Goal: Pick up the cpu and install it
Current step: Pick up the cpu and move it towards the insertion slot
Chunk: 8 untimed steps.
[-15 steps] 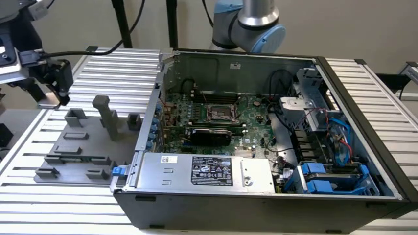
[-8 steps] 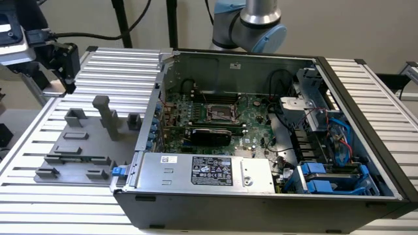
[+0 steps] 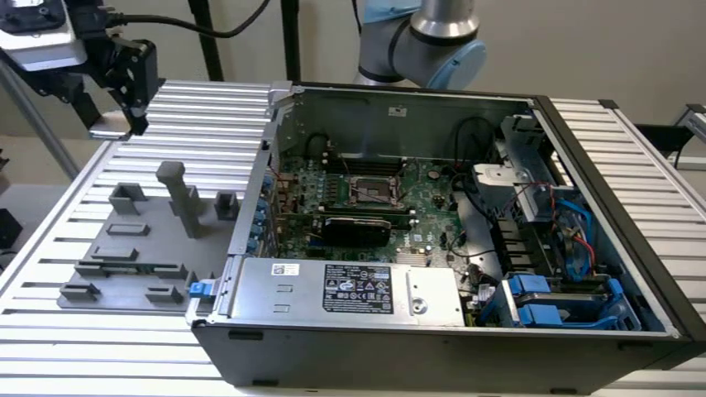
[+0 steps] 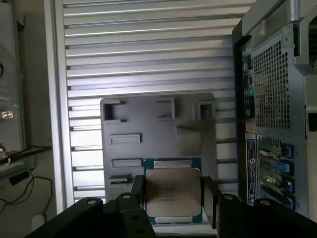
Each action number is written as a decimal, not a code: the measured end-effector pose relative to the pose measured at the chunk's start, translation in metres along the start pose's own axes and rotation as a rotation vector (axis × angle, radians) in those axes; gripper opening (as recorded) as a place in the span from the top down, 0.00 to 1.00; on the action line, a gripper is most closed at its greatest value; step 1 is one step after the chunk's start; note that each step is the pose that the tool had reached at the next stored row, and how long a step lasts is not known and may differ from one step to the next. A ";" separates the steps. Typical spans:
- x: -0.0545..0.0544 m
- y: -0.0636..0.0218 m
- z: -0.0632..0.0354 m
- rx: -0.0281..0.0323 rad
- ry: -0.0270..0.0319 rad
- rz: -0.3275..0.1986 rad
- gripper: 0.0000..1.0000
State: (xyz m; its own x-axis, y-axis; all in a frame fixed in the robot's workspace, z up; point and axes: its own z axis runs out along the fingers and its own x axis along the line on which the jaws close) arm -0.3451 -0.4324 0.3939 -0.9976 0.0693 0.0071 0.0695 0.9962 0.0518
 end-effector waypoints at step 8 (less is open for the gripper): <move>-0.036 0.0032 -0.0146 -0.0019 0.0023 0.000 0.45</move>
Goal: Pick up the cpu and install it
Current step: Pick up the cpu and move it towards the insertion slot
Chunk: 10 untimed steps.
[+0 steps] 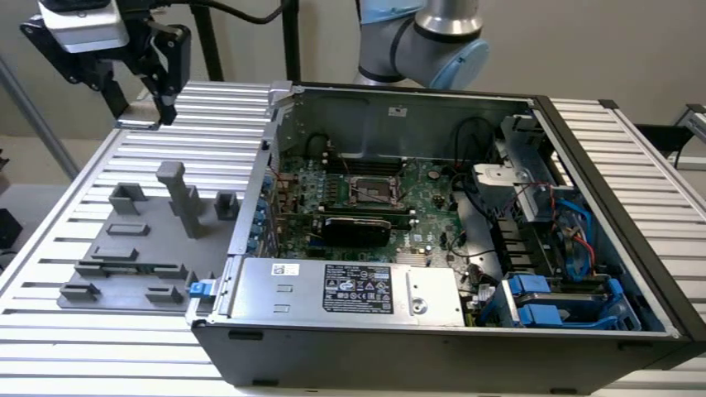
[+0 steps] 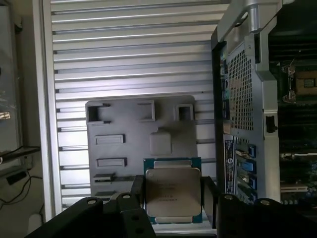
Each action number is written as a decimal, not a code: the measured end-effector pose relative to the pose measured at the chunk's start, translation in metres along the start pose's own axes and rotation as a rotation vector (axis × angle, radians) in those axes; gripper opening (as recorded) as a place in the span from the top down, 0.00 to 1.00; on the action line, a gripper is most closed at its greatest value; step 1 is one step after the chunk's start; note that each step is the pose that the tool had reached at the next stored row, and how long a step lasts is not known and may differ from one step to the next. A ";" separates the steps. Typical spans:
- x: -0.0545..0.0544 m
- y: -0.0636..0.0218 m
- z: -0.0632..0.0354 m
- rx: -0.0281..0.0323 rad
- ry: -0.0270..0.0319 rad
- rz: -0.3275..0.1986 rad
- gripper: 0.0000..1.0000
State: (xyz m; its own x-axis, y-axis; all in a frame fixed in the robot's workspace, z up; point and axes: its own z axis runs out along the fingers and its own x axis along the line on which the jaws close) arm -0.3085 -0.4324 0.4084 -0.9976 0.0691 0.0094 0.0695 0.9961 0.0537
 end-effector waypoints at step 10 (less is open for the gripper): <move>-0.045 0.0040 -0.0003 0.0000 0.0000 0.000 0.45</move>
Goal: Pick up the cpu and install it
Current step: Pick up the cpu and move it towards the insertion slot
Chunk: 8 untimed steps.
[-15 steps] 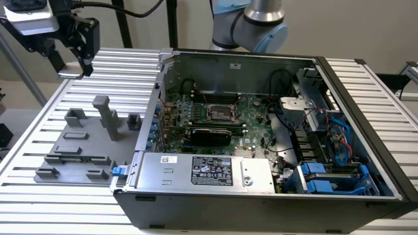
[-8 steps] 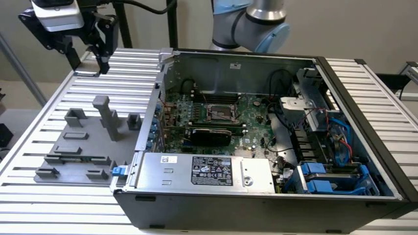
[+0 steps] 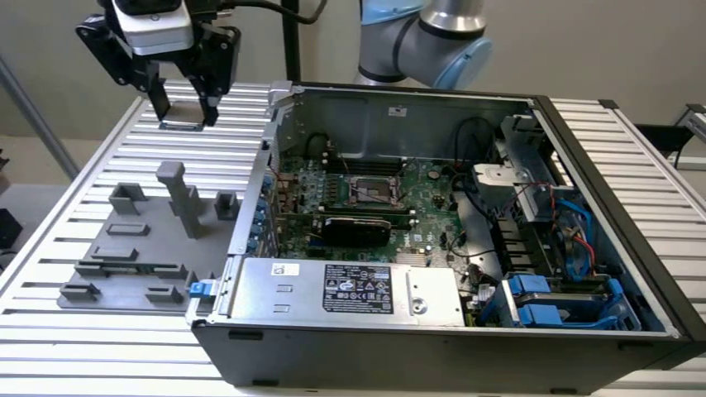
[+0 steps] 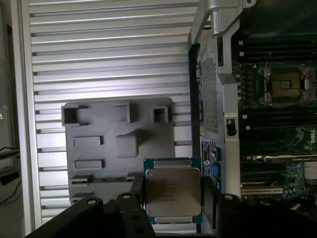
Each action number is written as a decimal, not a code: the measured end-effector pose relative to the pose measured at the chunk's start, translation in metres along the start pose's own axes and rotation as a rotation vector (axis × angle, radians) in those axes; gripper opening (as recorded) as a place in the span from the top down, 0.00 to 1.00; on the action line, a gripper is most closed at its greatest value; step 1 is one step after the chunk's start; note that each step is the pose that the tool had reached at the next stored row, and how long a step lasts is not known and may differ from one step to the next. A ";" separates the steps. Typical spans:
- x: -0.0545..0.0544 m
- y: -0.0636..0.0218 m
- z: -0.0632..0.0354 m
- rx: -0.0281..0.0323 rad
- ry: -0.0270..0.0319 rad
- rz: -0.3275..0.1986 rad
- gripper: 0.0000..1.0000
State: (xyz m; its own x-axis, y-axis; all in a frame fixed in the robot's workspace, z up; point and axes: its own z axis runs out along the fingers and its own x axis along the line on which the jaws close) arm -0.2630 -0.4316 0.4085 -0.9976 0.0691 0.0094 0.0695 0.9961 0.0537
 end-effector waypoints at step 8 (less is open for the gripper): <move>-0.036 0.0044 -0.0001 0.0000 0.0000 0.000 0.45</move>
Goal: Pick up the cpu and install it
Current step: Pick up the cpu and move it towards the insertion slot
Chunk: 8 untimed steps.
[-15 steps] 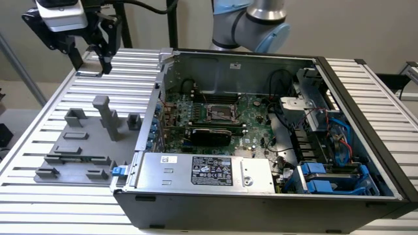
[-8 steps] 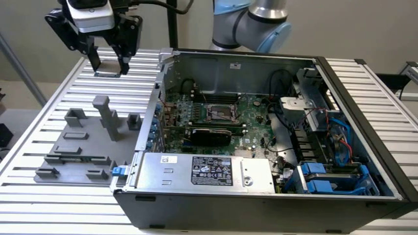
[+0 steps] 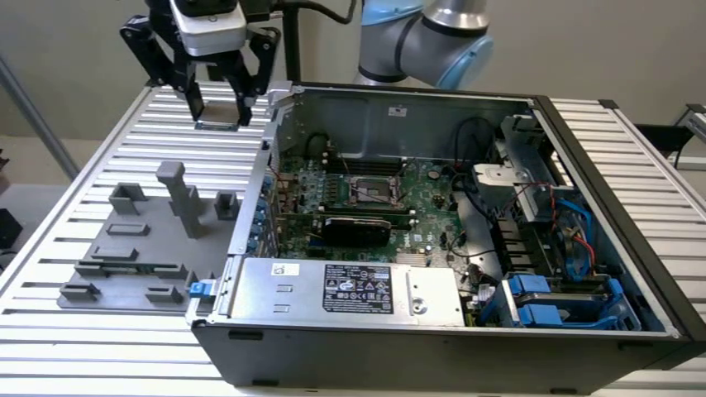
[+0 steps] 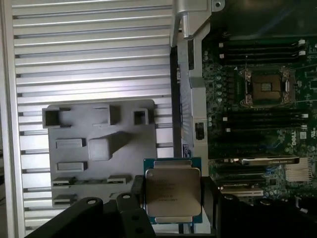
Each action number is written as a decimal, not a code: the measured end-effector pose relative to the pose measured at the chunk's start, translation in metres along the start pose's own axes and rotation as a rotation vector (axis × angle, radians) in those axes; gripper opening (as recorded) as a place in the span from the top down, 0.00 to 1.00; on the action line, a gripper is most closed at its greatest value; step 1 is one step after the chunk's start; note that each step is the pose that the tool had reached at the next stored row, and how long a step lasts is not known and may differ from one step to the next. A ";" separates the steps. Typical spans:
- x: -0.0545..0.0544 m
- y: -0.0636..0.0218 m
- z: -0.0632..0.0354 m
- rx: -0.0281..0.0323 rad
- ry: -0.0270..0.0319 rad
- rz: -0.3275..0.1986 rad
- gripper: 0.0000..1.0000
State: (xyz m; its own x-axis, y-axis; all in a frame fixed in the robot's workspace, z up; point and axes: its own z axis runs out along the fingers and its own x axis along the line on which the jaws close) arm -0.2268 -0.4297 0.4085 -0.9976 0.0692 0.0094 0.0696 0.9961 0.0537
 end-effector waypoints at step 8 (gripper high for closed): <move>-0.036 0.0091 0.0007 0.0000 0.0000 0.000 0.45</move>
State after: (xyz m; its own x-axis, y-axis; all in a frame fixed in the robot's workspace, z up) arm -0.1904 -0.4231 0.4080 -0.9976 0.0692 0.0094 0.0696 0.9961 0.0536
